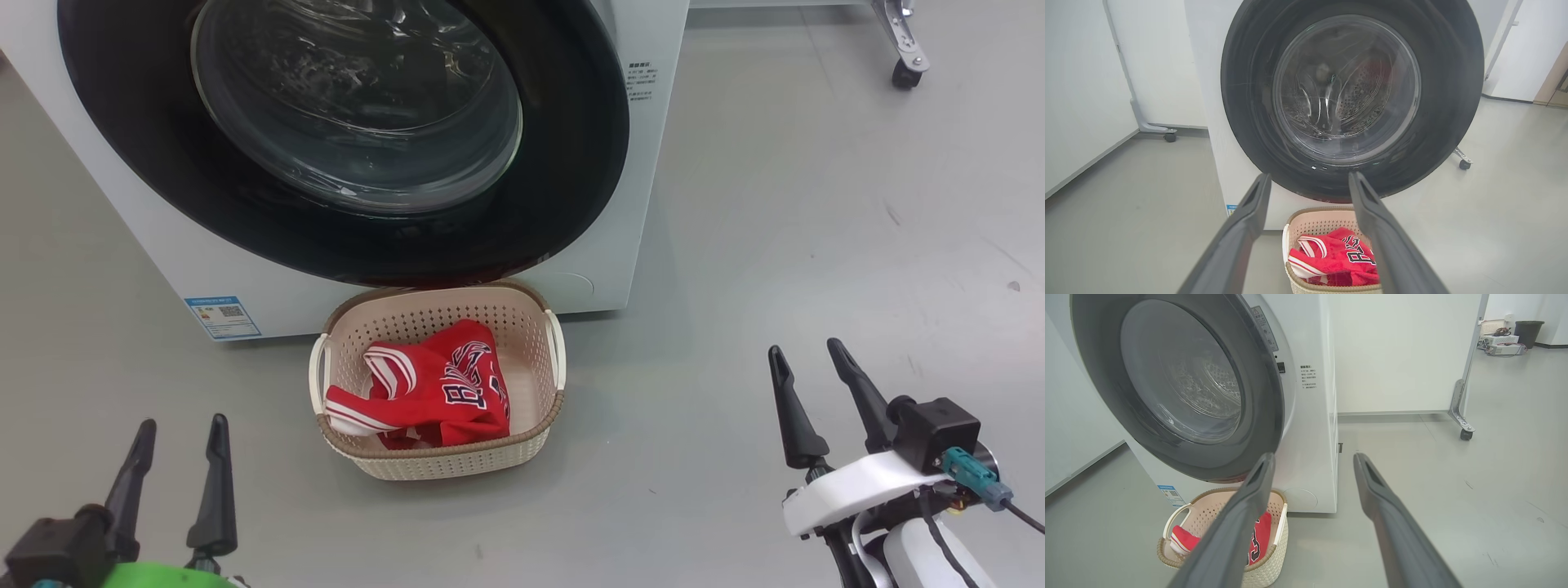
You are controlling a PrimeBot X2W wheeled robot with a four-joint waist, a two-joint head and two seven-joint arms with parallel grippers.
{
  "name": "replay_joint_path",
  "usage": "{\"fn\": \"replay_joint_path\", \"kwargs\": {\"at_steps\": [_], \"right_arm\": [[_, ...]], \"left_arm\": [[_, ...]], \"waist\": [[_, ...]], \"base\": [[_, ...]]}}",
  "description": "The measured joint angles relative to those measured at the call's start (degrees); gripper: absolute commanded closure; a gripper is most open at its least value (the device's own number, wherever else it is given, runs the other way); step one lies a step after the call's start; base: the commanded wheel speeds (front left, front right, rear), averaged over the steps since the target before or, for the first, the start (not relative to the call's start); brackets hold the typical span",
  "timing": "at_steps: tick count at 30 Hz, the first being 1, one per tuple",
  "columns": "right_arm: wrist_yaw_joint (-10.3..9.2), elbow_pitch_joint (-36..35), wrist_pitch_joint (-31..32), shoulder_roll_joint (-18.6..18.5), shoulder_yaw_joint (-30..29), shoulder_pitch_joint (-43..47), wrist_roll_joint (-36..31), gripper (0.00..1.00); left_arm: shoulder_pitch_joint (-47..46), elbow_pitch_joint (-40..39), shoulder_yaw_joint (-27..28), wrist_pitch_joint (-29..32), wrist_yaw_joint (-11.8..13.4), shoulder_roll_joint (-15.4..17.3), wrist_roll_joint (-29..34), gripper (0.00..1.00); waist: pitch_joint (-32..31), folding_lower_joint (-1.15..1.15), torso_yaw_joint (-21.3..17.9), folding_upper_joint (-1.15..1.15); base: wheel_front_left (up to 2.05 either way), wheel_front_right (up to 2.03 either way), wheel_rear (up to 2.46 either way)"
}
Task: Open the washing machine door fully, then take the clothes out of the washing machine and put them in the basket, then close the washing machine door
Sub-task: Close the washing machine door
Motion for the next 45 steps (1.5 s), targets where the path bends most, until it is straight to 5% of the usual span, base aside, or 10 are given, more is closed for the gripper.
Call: {"fn": "replay_joint_path", "kwargs": {"at_steps": [12, 41, 42, 43, 45], "right_arm": [[-1.01, -0.9, 1.3, -1.4, 0.8, 1.0, -2.5, 0.0], [-2.99, -3.3, 3.8, -2.6, 1.2, 1.9, -4.0, 0.0], [-3.0, -3.4, 3.8, -2.6, 1.2, 2.0, -4.0, 0.04], [-3.01, -3.4, 3.8, -2.6, 1.2, 2.2, -4.0, 0.45], [-3.11, -3.5, 3.9, -2.6, 1.1, 2.3, -3.9, 1.0]], "left_arm": [[1.0, 1.9, -2.9, -1.2, 3.3, -1.1, 3.9, 0.0], [1.1, 3.5, -3.9, -1.9, 4.9, -3.8, 5.8, 0.0], [1.1, 3.6, -3.9, -1.9, 4.9, -3.8, 5.9, 0.0], [1.1, 3.7, -3.9, -1.9, 4.9, -3.8, 5.9, 0.0], [1.1, 3.8, -3.9, -1.9, 4.9, -3.8, 5.9, 0.0]], "waist": [[-0.2, 0.0, 0.1, 0.0], [-0.4, 0.0, 0.4, 0.0], [-0.4, 0.0, 0.4, 0.0], [-0.4, 0.0, 0.4, 0.0], [-0.5, 0.0, 0.4, 0.0]], "base": [[0.0, 0.0, 0.0], [0.0, 0.0, 0.0], [0.0, 0.0, 0.0], [0.0, 0.0, 0.0], [0.0, 0.0, 0.0]]}}
